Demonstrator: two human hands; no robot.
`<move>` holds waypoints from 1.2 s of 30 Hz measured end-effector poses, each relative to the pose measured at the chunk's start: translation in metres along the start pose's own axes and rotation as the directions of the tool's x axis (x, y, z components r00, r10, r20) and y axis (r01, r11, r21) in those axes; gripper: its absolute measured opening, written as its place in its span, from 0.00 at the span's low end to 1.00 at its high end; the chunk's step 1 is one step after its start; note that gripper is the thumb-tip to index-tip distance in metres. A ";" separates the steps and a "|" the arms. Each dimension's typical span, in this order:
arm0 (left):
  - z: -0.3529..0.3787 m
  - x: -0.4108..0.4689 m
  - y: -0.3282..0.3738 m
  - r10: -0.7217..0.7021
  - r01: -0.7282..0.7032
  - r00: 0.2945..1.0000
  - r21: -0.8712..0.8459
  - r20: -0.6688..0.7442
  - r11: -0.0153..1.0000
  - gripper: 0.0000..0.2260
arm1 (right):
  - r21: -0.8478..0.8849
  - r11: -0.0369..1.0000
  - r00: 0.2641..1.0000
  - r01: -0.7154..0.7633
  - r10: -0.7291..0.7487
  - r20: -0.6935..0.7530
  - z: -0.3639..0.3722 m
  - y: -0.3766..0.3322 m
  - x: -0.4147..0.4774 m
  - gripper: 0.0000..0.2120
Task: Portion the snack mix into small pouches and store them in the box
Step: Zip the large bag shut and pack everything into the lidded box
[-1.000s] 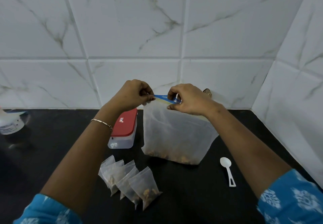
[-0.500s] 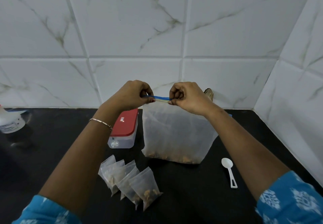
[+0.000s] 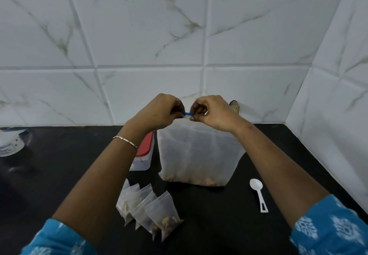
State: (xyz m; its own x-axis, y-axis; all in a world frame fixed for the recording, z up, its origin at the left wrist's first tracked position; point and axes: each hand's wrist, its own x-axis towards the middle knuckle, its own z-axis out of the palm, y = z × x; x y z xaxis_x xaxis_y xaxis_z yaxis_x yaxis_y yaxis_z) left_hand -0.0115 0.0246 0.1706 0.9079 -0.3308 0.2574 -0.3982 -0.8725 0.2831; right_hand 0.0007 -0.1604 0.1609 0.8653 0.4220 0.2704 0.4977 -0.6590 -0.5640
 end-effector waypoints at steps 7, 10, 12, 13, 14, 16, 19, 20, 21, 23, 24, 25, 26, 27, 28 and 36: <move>0.000 -0.001 -0.006 -0.018 0.018 1.000 -0.024 0.007 1.000 0.06 | -0.149 0.987 0.999 -0.052 0.054 0.007 -0.012 0.008 -0.013 0.04; -0.001 -0.001 -0.004 -0.024 0.024 0.999 -0.023 0.024 0.999 0.06 | -0.190 0.981 1.000 -0.027 0.024 -0.018 -0.009 0.008 -0.014 0.05; -0.002 -0.001 -0.002 -0.019 0.020 0.999 -0.022 0.029 1.000 0.06 | -0.195 0.981 1.000 -0.008 0.005 -0.016 -0.007 0.009 -0.013 0.05; -0.001 -0.001 0.001 -0.012 0.013 0.999 -0.019 0.033 1.000 0.06 | -0.196 0.981 1.000 0.001 -0.003 -0.011 -0.007 0.009 -0.013 0.05; 0.001 -0.001 0.005 -0.001 0.002 0.999 -0.014 0.039 1.000 0.06 | -0.199 0.980 1.000 0.008 -0.009 -0.007 -0.006 0.008 -0.014 0.05; 0.008 0.000 0.013 0.024 -0.025 0.999 0.006 0.037 1.000 0.07 | -0.210 0.977 1.000 0.020 -0.021 -0.004 -0.005 0.007 -0.014 0.06; 0.016 0.002 0.018 0.035 -0.035 0.999 0.024 0.005 0.999 0.06 | -0.202 0.979 1.000 0.026 -0.029 -0.012 -0.004 0.007 -0.014 0.06; 0.018 0.003 0.018 0.040 -0.040 0.999 0.028 -0.003 0.999 0.06 | -0.182 0.983 1.000 0.017 -0.020 -0.014 -0.005 0.008 -0.015 0.06; 0.019 0.003 0.018 0.048 -0.048 0.999 0.033 -0.008 0.998 0.06 | -0.168 0.986 1.000 0.008 -0.010 -0.013 -0.006 0.009 -0.016 0.05; 0.020 0.003 0.018 0.060 -0.060 0.998 0.050 -0.014 0.997 0.07 | -0.176 0.984 1.000 -0.009 0.009 0.002 -0.011 0.011 -0.018 0.05; 0.020 0.003 0.018 0.061 -0.060 0.998 0.053 -0.017 0.997 0.07 | -0.188 0.982 1.000 -0.018 0.020 0.007 -0.014 0.013 -0.019 0.05; 0.020 0.003 0.017 0.060 -0.059 0.998 0.049 -0.019 0.997 0.07 | -0.191 0.981 0.999 -0.028 0.030 0.010 -0.016 0.015 -0.020 0.06; 0.019 0.003 0.017 0.059 -0.058 0.998 0.044 -0.018 0.997 0.07 | -0.190 0.981 0.999 -0.036 0.039 0.010 -0.018 0.017 -0.022 0.06; 0.019 0.004 0.017 0.060 -0.060 0.998 0.042 -0.013 0.997 0.07 | -0.187 0.982 0.999 -0.041 0.043 0.007 -0.020 0.019 -0.024 0.05; 0.018 0.004 0.017 0.063 -0.063 0.998 0.041 -0.009 0.997 0.07 | -0.185 0.982 0.999 -0.045 0.047 0.005 -0.021 0.020 -0.025 0.06; 0.016 0.007 0.022 0.046 -0.046 0.999 -0.004 0.021 0.999 0.08 | -0.194 0.980 0.999 -0.044 0.042 -0.011 -0.024 0.025 -0.029 0.06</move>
State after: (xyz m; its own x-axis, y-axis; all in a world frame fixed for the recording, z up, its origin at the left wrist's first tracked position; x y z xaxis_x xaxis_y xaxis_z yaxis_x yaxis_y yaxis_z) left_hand -0.0118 -0.0028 0.1642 0.8911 -0.3784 0.2506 -0.4403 -0.8549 0.2746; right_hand -0.0101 -0.2041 0.1580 0.8862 0.3868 0.2550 0.4615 -0.7851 -0.4130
